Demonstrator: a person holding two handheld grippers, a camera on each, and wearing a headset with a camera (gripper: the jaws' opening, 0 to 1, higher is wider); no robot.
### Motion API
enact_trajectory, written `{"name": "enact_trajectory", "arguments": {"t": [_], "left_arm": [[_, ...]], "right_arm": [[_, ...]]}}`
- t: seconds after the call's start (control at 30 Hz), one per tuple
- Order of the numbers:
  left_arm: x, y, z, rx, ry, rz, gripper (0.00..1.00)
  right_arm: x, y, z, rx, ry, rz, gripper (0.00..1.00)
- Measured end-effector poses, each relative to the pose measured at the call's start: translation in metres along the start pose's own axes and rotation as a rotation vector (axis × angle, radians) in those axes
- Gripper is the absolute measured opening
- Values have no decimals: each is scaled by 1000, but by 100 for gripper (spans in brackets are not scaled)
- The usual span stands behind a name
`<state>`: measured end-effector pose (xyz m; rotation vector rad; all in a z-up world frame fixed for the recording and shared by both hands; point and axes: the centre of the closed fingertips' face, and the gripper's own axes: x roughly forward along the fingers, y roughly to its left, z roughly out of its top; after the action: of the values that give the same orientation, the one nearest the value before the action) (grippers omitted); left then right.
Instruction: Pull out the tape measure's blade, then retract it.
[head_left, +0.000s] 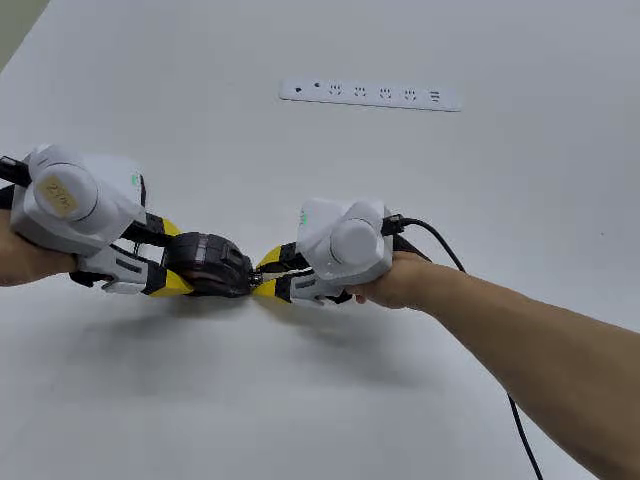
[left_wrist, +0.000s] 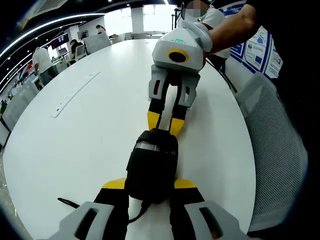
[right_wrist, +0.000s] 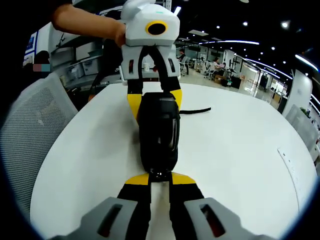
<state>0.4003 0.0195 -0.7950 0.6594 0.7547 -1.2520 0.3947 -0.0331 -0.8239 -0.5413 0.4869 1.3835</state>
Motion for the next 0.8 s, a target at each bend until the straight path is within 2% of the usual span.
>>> {"name": "enact_trajectory", "arguments": {"t": [0.8], "left_arm": [[-1,1,0,-6,2,-6,28]], "right_arm": [[-10,-1,-6,-18,12,2,11]]}}
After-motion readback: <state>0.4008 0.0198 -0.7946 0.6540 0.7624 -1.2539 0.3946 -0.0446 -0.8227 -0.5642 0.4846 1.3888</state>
